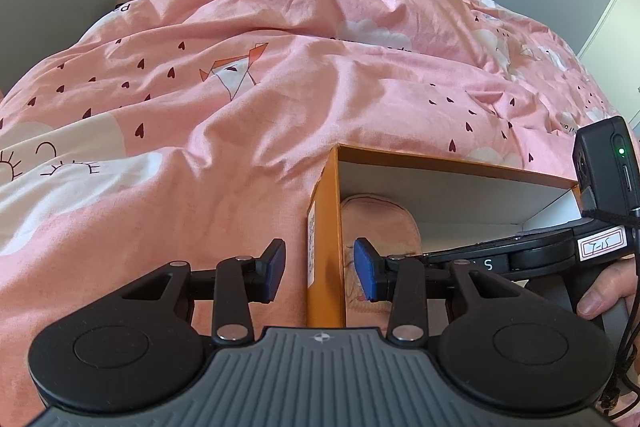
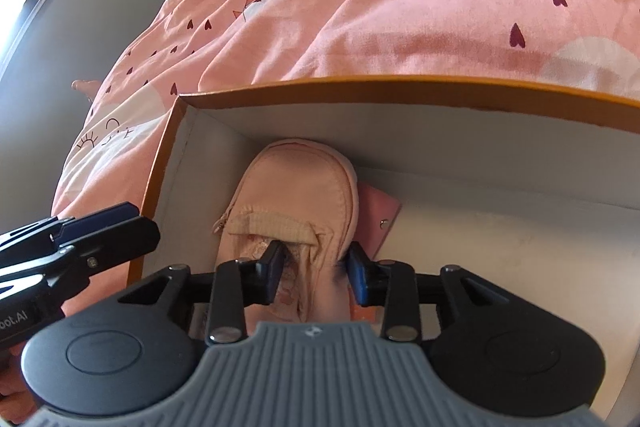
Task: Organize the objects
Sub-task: 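Lower the wallet and pouch into the box and open both tools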
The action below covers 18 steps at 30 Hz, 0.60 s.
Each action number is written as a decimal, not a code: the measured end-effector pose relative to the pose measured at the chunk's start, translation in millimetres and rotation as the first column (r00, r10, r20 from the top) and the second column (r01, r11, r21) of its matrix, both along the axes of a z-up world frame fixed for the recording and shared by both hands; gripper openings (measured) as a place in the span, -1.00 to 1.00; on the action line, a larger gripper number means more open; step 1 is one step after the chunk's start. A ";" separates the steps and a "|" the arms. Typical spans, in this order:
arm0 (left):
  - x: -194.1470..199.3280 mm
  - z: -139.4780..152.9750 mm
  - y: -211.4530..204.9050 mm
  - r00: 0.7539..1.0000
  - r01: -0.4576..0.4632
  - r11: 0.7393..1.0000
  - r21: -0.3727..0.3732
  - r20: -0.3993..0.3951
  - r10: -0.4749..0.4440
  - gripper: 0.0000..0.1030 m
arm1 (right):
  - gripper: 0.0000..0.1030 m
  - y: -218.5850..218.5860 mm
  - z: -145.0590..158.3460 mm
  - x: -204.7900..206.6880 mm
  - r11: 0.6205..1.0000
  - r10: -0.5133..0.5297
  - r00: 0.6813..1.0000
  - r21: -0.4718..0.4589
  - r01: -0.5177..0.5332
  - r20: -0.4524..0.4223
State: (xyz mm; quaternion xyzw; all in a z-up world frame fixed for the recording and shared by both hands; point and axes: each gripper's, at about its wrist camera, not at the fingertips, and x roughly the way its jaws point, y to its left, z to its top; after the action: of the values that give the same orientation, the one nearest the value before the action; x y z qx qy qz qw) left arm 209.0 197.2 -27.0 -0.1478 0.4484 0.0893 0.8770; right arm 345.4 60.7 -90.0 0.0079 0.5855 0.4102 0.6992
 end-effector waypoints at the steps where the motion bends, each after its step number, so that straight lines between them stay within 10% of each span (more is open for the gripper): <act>1: 0.2 0.0 -0.1 1.000 -0.002 1.000 0.001 0.002 0.002 -0.13 | -0.20 -0.8 2.1 -0.7 1.000 0.003 1.000 0.002 -0.003 0.012; 18: -69.9 64.8 -46.3 0.980 0.029 0.999 0.041 0.194 -0.036 -0.13 | 0.22 -60.5 95.5 -74.7 0.994 -0.029 0.956 0.112 -0.004 0.293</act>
State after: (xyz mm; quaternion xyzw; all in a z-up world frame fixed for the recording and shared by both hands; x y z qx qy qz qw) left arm 139.2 150.9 37.8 -0.1317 0.3611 0.0686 0.9206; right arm 270.8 0.2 5.5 -0.0105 0.4510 0.4344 0.7796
